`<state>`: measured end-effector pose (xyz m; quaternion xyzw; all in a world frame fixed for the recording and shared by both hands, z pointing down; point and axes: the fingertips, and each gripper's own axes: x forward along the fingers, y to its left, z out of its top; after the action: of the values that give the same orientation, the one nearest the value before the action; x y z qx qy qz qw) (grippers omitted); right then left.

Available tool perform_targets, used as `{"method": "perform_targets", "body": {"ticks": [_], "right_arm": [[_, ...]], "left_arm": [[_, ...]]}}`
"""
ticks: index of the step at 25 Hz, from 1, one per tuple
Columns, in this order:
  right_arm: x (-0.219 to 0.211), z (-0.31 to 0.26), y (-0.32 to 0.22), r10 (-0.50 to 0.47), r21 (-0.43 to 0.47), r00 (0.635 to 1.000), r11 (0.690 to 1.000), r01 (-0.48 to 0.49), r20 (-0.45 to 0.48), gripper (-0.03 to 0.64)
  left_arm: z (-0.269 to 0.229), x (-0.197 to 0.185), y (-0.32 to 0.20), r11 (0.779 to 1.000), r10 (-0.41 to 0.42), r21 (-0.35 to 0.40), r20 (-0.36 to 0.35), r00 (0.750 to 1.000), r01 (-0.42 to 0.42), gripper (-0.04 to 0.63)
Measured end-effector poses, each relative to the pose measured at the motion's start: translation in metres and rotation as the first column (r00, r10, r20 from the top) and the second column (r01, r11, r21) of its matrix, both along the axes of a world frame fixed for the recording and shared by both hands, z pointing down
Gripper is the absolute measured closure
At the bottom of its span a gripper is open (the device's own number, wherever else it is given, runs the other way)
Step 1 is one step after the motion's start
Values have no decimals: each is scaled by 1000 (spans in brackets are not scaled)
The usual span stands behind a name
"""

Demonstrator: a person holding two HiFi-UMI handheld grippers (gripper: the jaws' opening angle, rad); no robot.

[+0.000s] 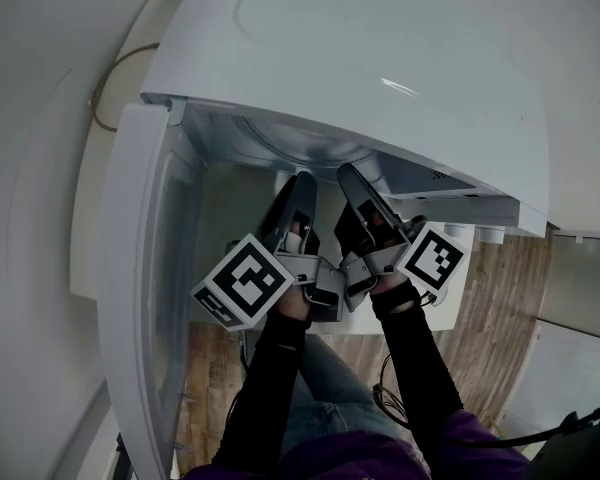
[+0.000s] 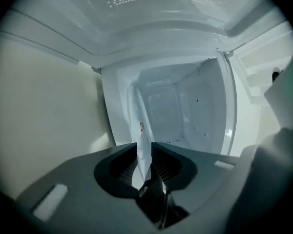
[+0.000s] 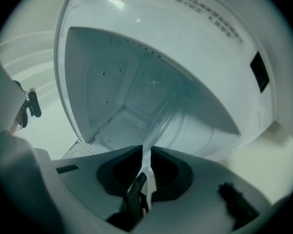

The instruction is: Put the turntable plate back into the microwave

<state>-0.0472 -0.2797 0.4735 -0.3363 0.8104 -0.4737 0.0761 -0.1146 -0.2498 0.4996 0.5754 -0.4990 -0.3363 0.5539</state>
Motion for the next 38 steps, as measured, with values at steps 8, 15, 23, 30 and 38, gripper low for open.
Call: {"method": "perform_targets", "body": {"ticks": [8, 15, 23, 30, 38], "right_arm": [[2, 13, 0, -10, -5, 998, 1000, 10, -64, 560], [-6, 12, -1, -24, 17, 988, 999, 27, -151, 557], [12, 27, 8, 28, -56, 970, 998, -43, -240, 557], [20, 19, 17, 29, -36, 928, 998, -45, -371, 575], [19, -11, 27, 7, 30, 931, 1000, 4, -366, 575]], "left_arm": [[6, 15, -7, 993, 118, -10, 116, 986, -117, 534], [5, 15, -12, 990, 140, -26, 176, 974, -138, 548], [14, 16, -11, 992, 122, -51, 144, 982, -116, 560], [8, 20, -11, 986, 150, -96, 198, 969, -133, 601], [-4, 19, 9, 988, 134, -112, 254, 958, -108, 600]]}}
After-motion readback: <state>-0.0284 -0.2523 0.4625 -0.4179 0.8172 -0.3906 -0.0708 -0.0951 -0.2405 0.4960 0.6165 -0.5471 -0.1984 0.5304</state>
